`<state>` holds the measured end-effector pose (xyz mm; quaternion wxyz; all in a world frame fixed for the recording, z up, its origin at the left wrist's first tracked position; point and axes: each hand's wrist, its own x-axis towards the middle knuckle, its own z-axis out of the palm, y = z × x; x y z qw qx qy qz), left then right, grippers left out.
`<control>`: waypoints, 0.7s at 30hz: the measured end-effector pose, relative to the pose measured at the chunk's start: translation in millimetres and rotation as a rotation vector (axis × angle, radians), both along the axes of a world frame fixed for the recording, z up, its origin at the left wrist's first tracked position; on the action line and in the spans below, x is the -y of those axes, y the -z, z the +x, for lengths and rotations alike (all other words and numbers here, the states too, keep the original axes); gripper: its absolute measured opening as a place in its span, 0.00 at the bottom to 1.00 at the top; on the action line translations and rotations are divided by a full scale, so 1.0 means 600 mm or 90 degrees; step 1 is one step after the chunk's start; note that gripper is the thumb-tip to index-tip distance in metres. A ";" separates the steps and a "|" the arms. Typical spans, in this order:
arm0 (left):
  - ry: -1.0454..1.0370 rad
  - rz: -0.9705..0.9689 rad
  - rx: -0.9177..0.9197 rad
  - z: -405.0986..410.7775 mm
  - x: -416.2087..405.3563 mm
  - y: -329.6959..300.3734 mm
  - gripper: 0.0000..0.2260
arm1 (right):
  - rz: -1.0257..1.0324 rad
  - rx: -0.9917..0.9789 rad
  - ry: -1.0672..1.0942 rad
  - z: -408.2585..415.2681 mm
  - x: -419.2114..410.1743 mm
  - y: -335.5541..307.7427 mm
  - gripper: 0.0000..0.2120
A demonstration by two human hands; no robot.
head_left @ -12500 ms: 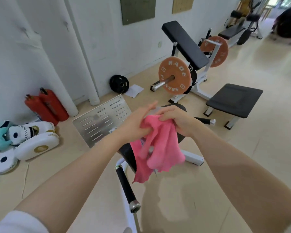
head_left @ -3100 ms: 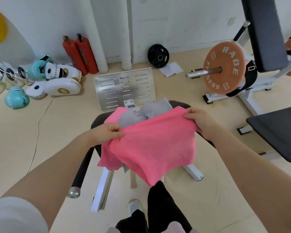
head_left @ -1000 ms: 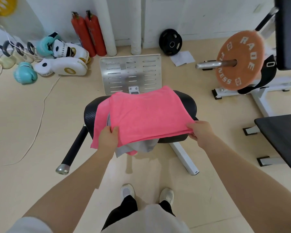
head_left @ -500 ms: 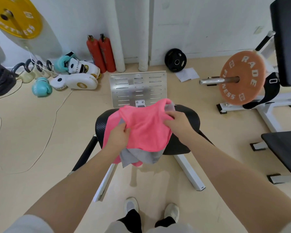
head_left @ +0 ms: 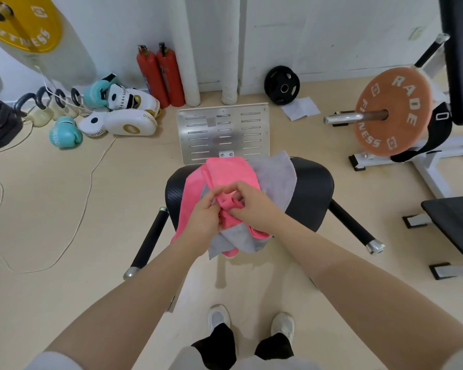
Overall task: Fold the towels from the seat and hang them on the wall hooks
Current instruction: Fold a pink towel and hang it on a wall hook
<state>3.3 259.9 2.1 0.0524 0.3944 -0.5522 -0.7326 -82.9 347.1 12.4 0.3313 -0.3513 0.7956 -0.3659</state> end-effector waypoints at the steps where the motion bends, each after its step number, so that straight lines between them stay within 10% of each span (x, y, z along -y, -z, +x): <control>1: -0.008 -0.005 0.007 0.005 0.003 -0.001 0.17 | -0.001 -0.027 -0.008 0.001 -0.002 0.001 0.15; 7: -0.041 -0.038 0.015 0.015 0.009 -0.014 0.13 | -0.074 -0.104 0.010 0.013 -0.006 0.010 0.01; 21: -0.020 0.025 -0.008 0.024 0.019 -0.023 0.10 | -0.018 -0.217 0.027 0.027 -0.013 -0.003 0.06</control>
